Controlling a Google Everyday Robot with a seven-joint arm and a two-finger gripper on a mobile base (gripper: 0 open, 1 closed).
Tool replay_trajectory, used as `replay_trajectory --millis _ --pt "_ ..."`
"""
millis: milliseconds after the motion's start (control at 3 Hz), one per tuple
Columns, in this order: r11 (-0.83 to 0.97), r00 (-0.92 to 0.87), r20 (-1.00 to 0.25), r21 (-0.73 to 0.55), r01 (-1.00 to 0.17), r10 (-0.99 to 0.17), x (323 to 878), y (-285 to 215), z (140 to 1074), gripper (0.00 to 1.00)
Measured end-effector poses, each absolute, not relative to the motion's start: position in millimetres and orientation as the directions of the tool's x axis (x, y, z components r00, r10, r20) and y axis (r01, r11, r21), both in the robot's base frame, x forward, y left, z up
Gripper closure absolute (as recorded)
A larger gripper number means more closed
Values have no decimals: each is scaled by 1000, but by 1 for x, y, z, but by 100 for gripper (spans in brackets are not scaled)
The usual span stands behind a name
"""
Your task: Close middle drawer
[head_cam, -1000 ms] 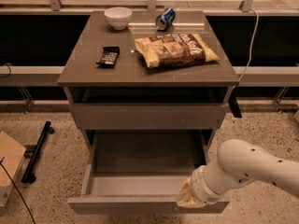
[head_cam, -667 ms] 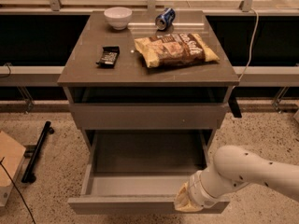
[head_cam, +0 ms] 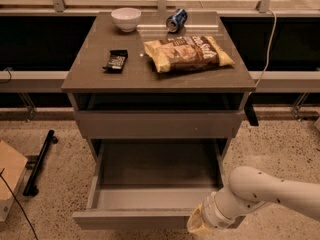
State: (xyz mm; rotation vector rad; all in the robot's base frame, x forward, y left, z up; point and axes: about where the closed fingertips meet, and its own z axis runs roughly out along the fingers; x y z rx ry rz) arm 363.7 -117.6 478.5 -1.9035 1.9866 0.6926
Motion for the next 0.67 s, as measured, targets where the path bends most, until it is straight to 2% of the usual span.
replay_trajectory --millis 667 --pt "88 -179 -547 190 -978 -818 376 -141 431 100"
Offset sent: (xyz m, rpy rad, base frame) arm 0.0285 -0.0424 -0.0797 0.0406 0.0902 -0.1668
